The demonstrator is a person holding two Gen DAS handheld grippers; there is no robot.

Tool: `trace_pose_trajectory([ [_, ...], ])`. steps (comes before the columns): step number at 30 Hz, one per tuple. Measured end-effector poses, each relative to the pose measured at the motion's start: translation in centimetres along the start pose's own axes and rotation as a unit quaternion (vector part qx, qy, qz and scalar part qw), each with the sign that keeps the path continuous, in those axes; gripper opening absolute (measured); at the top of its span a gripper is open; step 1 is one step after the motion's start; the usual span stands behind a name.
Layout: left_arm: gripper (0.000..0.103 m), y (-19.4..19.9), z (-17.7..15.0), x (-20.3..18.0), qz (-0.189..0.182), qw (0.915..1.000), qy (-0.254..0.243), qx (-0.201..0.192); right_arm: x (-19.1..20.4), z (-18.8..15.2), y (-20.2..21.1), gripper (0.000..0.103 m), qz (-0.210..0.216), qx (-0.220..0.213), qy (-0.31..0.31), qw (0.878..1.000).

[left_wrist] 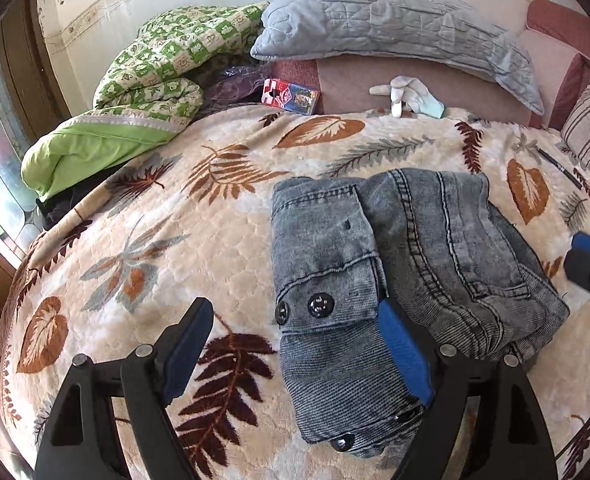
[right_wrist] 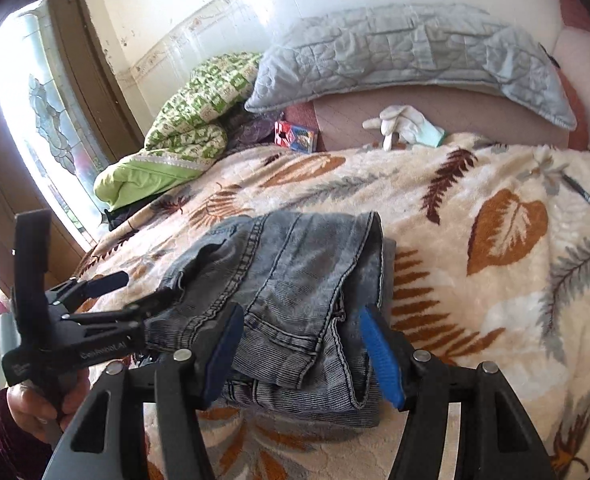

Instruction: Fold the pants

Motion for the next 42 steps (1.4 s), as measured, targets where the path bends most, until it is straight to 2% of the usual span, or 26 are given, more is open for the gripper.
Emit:
trace_pose_trajectory([
  [2, 0.085, -0.3, -0.5, -0.2, 0.012, 0.9999, -0.011, 0.000, 0.9, 0.4, 0.3, 0.063, 0.011, -0.010, 0.017, 1.000],
  [4, 0.085, -0.6, -0.6, -0.4, 0.020, 0.9996, -0.021, -0.002, 1.5, 0.3, -0.3, 0.063, 0.032, -0.001, 0.020, 0.999],
  [8, 0.095, -1.5, -0.9, -0.4, 0.038, 0.9989, -0.028, -0.004, 2.0, -1.2, -3.7, 0.063, 0.067, 0.060, -0.003, 0.996],
  [11, 0.096, -2.1, -1.1, -0.5, 0.035, 0.9986, -0.039, 0.001, 1.2, -2.9, -6.4, 0.064, 0.086, 0.110, -0.047, 0.989],
  [15, 0.097, -2.1, -1.0, -0.6, 0.037, 0.9981, -0.050, -0.004, 0.2, -3.1, -7.0, 0.064, 0.106, 0.115, -0.084, 0.984],
  [19, 0.097, -1.7, -0.4, 0.0, 0.020, 0.9994, -0.029, 0.004, 0.0, -2.8, -6.8, 0.064, 0.111, 0.114, -0.089, 0.983],
  [22, 0.097, -0.3, 0.3, 0.3, 0.011, 0.9994, -0.024, -0.023, -0.5, -1.6, -5.7, 0.064, 0.116, 0.080, -0.104, 0.985],
  [24, 0.097, 0.5, 0.7, 0.5, 0.007, 0.9988, -0.016, -0.045, -0.9, -0.6, -5.0, 0.060, 0.100, 0.055, -0.102, 0.988],
  [26, 0.097, 1.2, 1.1, 0.6, 0.002, 0.9977, -0.006, -0.068, -0.8, 0.2, -5.0, 0.037, 0.073, 0.045, -0.091, 0.992],
  [29, 0.097, 1.8, 1.7, 0.2, -0.002, 0.9955, -0.007, -0.095, -0.4, 0.6, -6.1, 0.035, 0.051, 0.048, -0.085, 0.994],
  [33, 0.097, 0.7, 1.4, -1.0, -0.008, 0.9970, -0.023, -0.074, -0.1, 0.4, -8.1, 0.035, 0.033, 0.065, -0.079, 0.994],
  [36, 0.097, -1.0, 0.2, -2.3, -0.018, 0.9981, -0.051, -0.028, -0.2, -0.3, -9.1, 0.035, 0.036, 0.077, -0.082, 0.993],
  [38, 0.097, -2.5, -0.9, -3.2, -0.003, 0.9968, -0.080, 0.001, -0.3, -0.4, -9.3, 0.035, 0.036, 0.079, -0.076, 0.993],
  [42, 0.097, -2.7, -1.2, -3.4, -0.006, 0.9963, -0.086, -0.007, -0.3, -1.0, -9.5, 0.035, 0.039, 0.076, -0.072, 0.994],
])
Point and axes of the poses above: each gripper's, at about its wrist camera, not at the fingertips, and y roughly against the way its jaws point, x to its left, z to its top, the point moved 3 cm from there along -y, roughly the way its jaws point, and after that the axes turned 15 degrees about y, right-handed, at the moved point
